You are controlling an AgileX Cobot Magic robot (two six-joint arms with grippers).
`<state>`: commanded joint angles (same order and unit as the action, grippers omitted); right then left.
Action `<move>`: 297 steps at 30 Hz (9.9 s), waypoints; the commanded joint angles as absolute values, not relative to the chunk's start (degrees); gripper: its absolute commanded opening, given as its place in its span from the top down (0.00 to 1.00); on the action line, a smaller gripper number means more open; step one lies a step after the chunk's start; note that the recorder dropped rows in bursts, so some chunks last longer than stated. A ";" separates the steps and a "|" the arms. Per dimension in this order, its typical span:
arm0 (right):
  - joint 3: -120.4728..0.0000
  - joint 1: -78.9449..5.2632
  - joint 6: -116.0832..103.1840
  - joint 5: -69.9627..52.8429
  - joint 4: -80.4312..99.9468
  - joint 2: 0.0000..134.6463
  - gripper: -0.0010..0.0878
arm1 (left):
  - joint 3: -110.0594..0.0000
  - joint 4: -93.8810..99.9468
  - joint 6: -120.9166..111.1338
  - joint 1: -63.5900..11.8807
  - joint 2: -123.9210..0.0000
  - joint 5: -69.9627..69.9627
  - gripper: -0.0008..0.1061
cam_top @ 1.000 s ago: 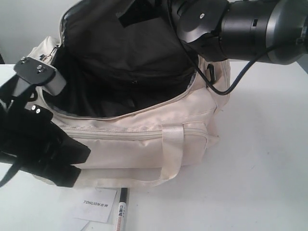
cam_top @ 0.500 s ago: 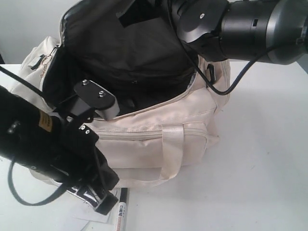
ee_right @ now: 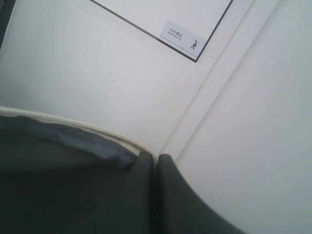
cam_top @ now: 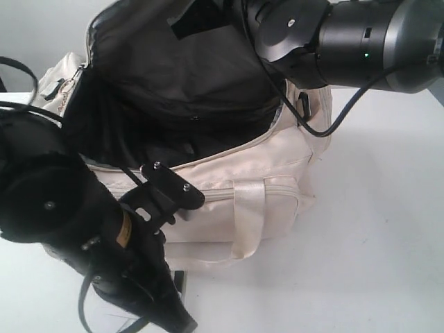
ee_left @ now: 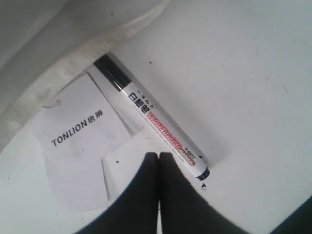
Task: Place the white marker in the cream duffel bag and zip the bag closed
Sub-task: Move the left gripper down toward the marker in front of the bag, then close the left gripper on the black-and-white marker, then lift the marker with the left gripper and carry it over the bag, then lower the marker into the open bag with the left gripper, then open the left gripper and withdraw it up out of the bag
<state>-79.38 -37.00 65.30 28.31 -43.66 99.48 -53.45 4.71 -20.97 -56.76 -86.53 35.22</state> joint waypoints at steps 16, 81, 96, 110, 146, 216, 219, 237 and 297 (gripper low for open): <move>-79.38 -37.00 65.30 28.31 -43.66 99.48 0.99 | -53.45 4.94 -32.60 -56.76 -89.89 27.57 0.67; -79.38 -37.00 65.30 28.37 -43.66 99.48 0.99 | -56.80 21.96 -67.71 -61.90 -99.40 31.25 0.60; -79.38 -37.00 65.30 28.37 -43.66 99.48 0.99 | -55.72 17.77 -69.36 -62.05 -99.40 31.24 0.60; -79.38 -37.00 65.30 28.37 -43.66 99.48 0.99 | -53.67 18.25 -69.71 -62.05 -99.40 26.45 0.60; -79.38 -37.00 65.30 28.37 -43.66 99.48 0.99 | -53.67 33.27 -64.46 -70.65 -90.27 32.01 0.99; -79.38 -37.00 65.30 28.37 -43.66 99.48 0.99 | -53.67 64.53 -61.86 -71.38 -65.30 40.32 0.99; -79.38 -37.00 65.30 28.37 -43.66 99.48 0.99 | -51.94 74.22 -72.71 -71.38 -65.30 40.64 0.99; -79.38 -37.00 65.30 28.37 -43.66 99.48 0.99 | -46.22 99.95 -121.03 -62.67 -72.20 56.31 0.99; -79.38 -37.00 65.30 28.27 -43.66 99.48 0.99 | -49.41 95.11 -82.44 -34.48 -59.83 13.18 0.99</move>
